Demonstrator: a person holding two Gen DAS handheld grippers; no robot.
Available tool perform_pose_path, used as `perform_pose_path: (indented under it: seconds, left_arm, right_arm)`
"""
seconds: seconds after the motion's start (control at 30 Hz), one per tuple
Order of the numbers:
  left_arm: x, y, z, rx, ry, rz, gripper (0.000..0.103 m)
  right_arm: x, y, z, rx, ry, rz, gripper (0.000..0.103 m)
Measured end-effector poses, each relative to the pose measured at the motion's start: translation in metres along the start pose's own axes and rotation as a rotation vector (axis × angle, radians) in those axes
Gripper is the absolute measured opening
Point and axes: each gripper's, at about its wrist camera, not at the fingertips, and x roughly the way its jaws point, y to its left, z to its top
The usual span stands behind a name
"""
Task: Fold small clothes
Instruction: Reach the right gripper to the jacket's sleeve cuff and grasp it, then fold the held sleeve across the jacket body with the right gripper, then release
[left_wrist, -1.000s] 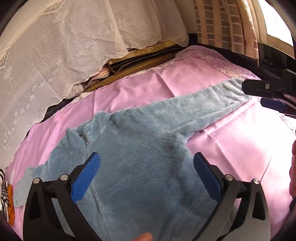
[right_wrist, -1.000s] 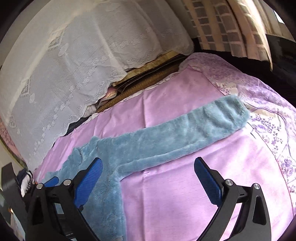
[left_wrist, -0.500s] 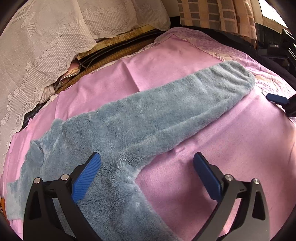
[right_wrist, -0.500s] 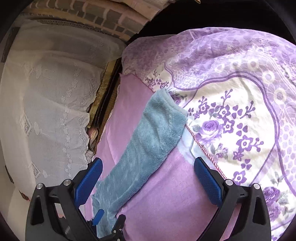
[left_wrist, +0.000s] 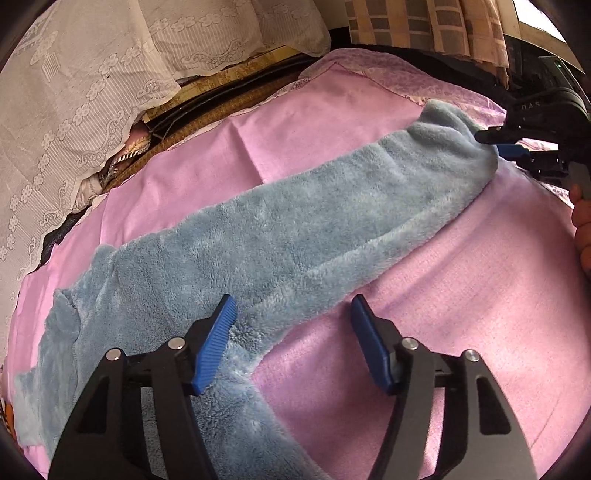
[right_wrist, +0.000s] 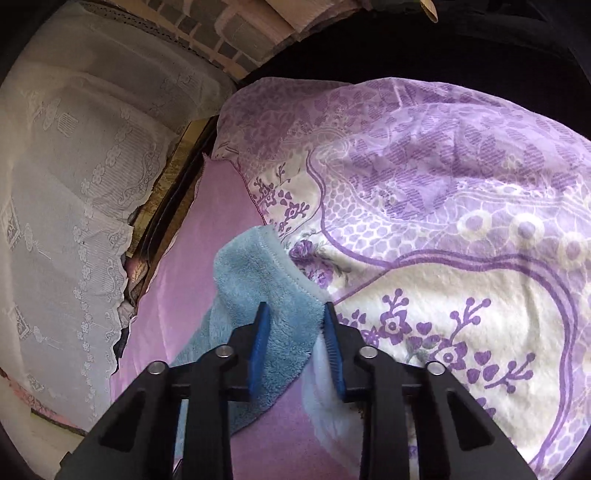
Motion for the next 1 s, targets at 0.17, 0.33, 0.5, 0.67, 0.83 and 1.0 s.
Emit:
perform_pose_path:
  seconds: [0.17,0.33,0.5,0.67,0.83,1.0]
  left_arm:
    - [-0.001,0.008,-0.001,-0.044,0.001,-0.015,0.036]
    - [-0.01,0.031,-0.002,-0.155,-0.02,-0.119,0.033]
    - [-0.019,0.059,-0.002,-0.279,-0.025,-0.26,0.037]
    - [-0.042,0.068,0.007,-0.325,-0.108,-0.358,0.081]
    - [-0.046,0.044,0.009,-0.206,-0.115,-0.289,0.085]
    - [-0.019,0.028,-0.002,-0.136,-0.032,-0.208,0.085]
  right_arm:
    - [-0.022,0.014,-0.003,-0.05,-0.069,0.039,0.008]
    - [-0.046,0.061,-0.012,-0.172,-0.123,0.075,0.008]
    - [-0.051,0.113,-0.034,-0.286,-0.1,0.128,0.008]
    - [-0.058,0.157,-0.051,-0.428,-0.121,0.081,0.008]
    - [-0.059,0.131,-0.008,-0.395,-0.206,-0.133,0.011]
    - [-0.037,0.042,0.026,-0.237,-0.111,-0.231,0.01]
